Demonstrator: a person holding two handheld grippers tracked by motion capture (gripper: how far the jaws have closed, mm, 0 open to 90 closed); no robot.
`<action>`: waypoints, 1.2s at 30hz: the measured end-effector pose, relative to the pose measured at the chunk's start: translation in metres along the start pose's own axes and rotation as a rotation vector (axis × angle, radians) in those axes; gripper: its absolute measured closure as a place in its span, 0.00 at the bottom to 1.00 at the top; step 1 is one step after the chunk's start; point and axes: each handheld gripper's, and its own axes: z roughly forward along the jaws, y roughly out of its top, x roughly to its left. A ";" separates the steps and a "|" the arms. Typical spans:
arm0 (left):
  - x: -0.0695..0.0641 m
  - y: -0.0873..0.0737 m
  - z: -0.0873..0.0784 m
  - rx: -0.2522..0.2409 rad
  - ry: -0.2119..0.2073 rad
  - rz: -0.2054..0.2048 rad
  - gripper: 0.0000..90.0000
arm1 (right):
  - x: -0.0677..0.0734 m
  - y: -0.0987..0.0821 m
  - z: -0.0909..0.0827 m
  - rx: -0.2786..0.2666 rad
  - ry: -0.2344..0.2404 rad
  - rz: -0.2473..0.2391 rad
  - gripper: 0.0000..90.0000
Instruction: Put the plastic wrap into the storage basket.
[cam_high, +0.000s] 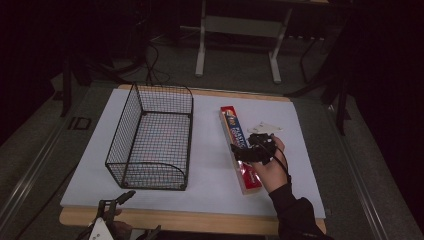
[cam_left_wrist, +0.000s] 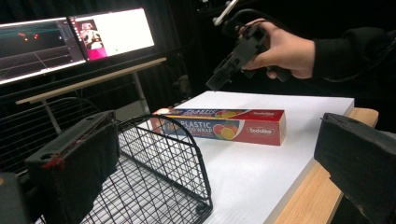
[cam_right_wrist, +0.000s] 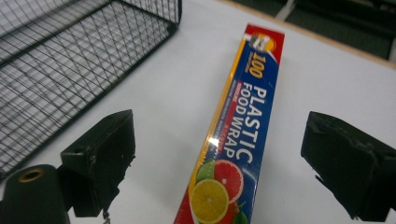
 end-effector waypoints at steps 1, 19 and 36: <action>0.000 0.000 0.000 -0.001 -0.001 0.000 0.01 | -0.001 0.001 0.003 0.013 0.006 0.005 0.12; -0.001 -0.001 0.002 0.021 -0.011 0.011 0.01 | -0.011 0.012 0.053 0.237 -0.055 0.066 0.17; -0.003 -0.001 0.002 0.027 -0.014 0.029 0.01 | -0.023 0.013 0.095 0.486 -0.064 0.206 0.24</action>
